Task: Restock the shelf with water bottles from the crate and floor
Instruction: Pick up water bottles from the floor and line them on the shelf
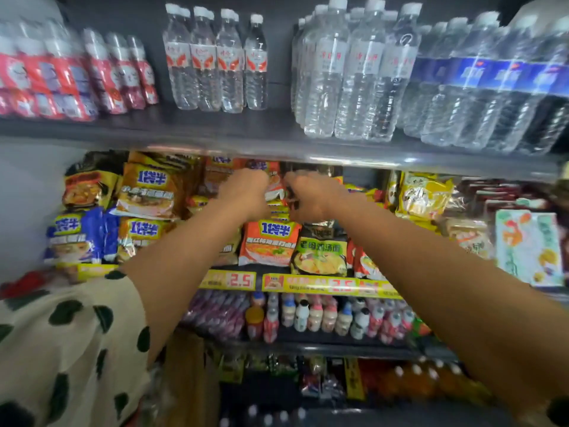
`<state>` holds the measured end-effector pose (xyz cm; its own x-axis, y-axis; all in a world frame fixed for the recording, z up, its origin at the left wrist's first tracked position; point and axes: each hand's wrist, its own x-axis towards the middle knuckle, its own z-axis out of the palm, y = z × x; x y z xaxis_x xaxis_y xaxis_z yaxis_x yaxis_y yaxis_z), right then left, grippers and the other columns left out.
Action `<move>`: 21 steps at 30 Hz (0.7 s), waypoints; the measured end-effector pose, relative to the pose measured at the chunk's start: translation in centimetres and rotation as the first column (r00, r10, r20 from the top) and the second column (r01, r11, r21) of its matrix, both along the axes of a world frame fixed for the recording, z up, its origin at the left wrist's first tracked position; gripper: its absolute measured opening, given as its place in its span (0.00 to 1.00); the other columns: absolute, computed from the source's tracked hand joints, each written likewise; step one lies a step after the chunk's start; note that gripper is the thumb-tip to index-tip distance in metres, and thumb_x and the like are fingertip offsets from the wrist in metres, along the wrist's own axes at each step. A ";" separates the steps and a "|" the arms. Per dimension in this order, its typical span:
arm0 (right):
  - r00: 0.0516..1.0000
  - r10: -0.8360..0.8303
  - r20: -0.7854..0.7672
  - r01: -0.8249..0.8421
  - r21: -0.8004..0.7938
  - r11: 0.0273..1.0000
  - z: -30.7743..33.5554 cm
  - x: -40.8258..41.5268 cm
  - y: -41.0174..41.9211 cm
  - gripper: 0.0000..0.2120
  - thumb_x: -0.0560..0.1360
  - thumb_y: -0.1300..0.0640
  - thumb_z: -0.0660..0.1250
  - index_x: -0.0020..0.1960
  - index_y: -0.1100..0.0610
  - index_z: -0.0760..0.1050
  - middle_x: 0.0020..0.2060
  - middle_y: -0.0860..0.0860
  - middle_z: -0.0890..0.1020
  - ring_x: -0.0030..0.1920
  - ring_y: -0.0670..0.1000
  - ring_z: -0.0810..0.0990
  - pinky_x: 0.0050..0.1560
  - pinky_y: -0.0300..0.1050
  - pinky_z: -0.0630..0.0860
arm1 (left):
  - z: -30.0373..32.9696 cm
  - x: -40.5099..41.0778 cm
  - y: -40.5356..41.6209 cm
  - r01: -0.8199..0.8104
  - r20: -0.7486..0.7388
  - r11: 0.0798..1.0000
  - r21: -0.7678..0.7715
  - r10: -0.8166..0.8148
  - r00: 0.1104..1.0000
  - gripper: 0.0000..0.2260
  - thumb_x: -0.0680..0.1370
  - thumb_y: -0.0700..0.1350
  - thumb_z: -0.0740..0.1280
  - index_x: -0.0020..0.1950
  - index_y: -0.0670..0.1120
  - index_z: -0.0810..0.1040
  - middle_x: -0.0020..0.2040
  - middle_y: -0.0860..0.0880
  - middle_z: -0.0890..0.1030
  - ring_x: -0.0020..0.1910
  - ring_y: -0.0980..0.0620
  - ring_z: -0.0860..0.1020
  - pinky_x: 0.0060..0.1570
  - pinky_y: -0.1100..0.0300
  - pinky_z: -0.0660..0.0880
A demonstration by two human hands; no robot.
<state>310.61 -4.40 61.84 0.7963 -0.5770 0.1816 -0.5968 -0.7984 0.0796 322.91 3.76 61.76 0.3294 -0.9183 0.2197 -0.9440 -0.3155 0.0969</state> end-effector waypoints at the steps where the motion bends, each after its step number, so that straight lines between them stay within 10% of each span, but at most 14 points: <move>1: 1.000 -0.012 -0.016 0.012 0.014 1.000 -1.8 -0.7 0.2 0.30 0.68 0.51 0.72 0.67 0.57 0.66 0.62 0.56 0.75 0.61 0.58 0.75 0.53 0.48 0.73 | -1.7 -0.5 0.1 0.008 0.001 1.000 0.018 -0.008 1.000 0.15 0.69 0.47 0.74 0.52 0.45 0.79 0.53 0.43 0.81 0.53 0.42 0.79 0.48 0.52 0.77; 21: 0.939 -0.089 -0.333 0.265 0.530 0.806 -54.1 -6.7 5.8 0.29 0.73 0.54 0.69 0.70 0.57 0.62 0.65 0.58 0.71 0.64 0.60 0.71 0.58 0.52 0.71 | -53.2 -5.0 3.8 0.222 -0.372 0.813 0.538 -0.007 0.928 0.10 0.73 0.40 0.70 0.53 0.41 0.76 0.55 0.41 0.78 0.56 0.41 0.76 0.49 0.49 0.76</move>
